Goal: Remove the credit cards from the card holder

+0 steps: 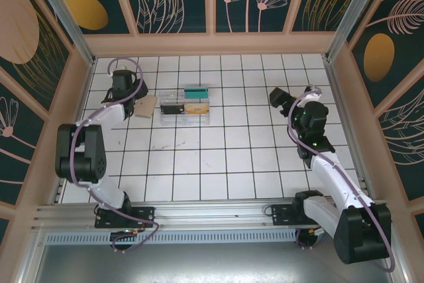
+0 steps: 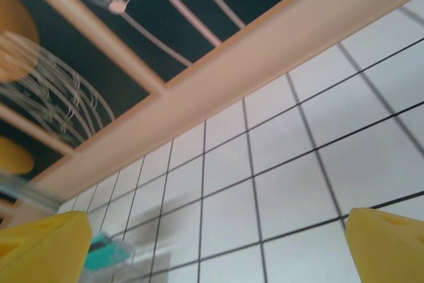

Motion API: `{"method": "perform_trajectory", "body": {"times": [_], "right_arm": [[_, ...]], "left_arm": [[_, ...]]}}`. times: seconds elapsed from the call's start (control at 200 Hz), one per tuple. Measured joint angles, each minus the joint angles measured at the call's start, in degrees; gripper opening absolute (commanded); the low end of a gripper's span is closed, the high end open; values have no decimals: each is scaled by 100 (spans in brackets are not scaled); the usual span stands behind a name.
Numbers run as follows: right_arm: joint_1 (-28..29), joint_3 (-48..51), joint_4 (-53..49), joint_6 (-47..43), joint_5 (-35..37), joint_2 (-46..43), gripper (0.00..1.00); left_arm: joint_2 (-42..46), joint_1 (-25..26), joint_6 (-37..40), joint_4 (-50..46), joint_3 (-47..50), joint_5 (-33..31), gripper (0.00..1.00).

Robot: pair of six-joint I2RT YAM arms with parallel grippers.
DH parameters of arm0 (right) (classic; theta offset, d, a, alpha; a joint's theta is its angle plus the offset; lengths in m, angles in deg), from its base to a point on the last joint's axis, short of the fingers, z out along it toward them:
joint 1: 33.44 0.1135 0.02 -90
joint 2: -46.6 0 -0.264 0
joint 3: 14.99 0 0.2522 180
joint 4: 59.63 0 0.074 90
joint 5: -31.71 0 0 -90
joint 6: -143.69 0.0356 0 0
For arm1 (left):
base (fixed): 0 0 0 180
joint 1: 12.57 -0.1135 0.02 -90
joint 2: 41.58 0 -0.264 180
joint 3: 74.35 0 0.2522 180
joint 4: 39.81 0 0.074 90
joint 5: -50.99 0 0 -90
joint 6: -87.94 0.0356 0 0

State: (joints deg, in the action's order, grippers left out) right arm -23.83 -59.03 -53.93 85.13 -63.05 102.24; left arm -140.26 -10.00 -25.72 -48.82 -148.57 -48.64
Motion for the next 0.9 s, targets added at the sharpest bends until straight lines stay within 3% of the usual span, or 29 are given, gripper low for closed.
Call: {"method": "perform_trajectory", "body": {"times": [0.05,0.21,0.556,0.776,0.901], "right_arm": [[109,0,-20,0,-4,2,99],[245,-76,-151,2,22,46,99],[503,-203,-382,-2,271,308,99],[599,-262,-503,-13,382,444,99],[632,-273,-522,-63,407,444,99]], "left_arm": [[-286,0,26,-214,-221,42,60],[-826,0,46,-717,-461,90,56],[-1080,0,68,-1102,-470,192,58],[-1193,0,136,-1193,-614,166,53],[-1252,0,186,-1250,-721,101,33]]}}
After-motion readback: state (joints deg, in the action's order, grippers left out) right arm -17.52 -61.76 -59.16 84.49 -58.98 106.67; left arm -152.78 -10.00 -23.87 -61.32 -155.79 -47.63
